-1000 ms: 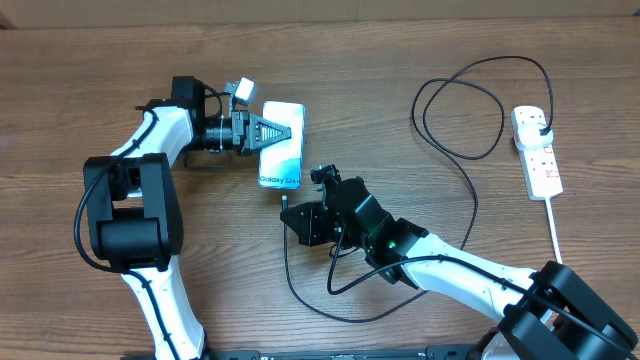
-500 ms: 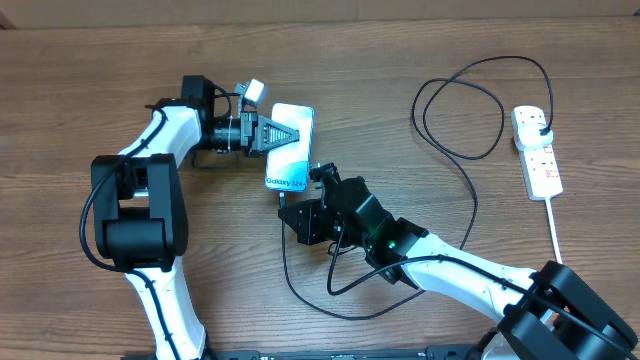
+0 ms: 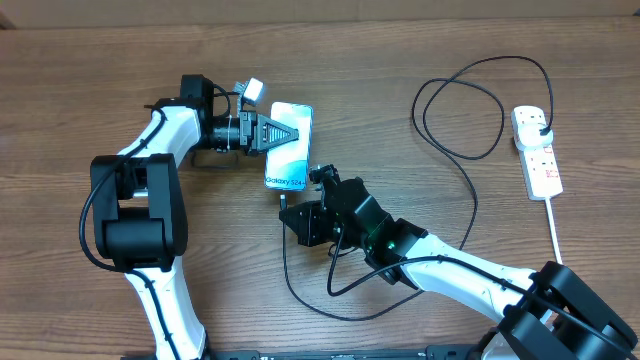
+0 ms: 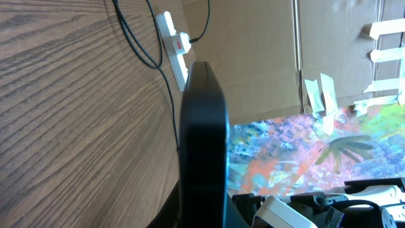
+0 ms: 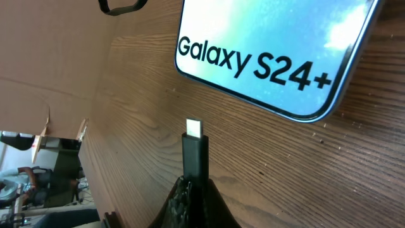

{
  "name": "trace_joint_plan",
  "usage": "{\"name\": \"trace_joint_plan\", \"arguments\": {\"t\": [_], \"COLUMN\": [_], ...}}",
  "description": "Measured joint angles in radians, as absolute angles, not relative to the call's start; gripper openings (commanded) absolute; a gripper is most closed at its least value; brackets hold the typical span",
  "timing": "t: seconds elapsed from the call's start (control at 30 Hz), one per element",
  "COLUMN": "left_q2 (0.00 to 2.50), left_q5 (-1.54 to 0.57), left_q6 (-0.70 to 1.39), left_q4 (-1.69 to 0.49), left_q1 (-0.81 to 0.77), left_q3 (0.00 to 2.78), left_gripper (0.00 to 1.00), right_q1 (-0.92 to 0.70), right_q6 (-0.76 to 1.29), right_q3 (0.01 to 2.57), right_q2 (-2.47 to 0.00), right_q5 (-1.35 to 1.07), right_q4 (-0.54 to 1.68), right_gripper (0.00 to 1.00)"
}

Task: Plug charger to phone and switch on socket
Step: 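Align the plug with the phone's port and push it upward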

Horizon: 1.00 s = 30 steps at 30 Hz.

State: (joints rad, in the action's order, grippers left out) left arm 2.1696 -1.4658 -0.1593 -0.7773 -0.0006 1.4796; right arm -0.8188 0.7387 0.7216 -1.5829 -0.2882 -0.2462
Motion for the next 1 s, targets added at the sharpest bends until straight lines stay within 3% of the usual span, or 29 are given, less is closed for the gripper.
{"name": "trace_joint_plan", "arguments": {"t": [0.77, 1.0], "left_q2": [2.17, 2.17], "left_q5": [-1.466, -1.466], "left_q6": [-0.058, -0.031], "left_q4": [-0.777, -0.759], "left_q1": [-0.001, -0.001], "left_q3": [1.48, 1.48], "left_gripper": [0.11, 0.04], "right_q1": [-0.819, -0.819], "right_q6": [0.81, 0.841], "right_q3": [0.721, 0.721], "right_q2": [-1.583, -1.583], "right_q5": [-0.288, -0.281], "right_q4": [-0.296, -0.297], "right_gripper": [0.04, 0.04]}}
